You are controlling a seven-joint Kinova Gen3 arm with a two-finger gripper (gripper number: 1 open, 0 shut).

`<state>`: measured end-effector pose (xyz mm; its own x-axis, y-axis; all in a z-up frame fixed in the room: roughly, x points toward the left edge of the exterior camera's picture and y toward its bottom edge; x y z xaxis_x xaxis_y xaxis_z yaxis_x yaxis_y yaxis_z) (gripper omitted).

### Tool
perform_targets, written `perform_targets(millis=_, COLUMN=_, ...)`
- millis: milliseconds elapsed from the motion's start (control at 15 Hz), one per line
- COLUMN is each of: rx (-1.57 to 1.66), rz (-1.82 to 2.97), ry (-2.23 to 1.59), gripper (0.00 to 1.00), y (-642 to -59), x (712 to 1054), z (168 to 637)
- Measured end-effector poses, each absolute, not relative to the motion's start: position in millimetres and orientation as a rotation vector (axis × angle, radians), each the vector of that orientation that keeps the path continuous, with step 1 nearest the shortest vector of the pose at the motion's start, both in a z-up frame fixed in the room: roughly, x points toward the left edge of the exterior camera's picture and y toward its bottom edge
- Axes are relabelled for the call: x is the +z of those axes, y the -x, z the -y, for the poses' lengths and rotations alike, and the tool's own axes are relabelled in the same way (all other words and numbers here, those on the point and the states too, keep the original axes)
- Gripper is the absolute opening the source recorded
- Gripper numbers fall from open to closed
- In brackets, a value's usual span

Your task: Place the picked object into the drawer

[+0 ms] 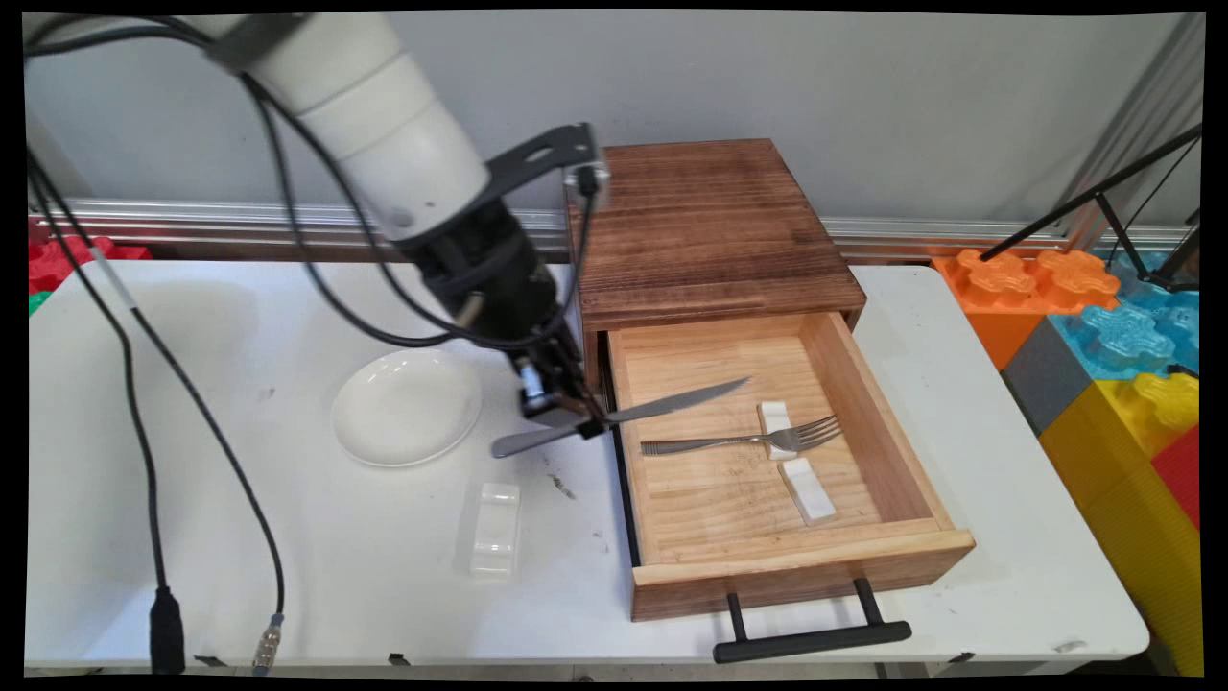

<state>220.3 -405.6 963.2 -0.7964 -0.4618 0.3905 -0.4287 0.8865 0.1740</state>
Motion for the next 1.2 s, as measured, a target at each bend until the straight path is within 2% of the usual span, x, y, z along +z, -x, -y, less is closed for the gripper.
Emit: perform_targets(millis=1200, rx=-0.053, rz=2.591, ry=-0.604, gripper=0.0, y=-119, x=916, z=455)
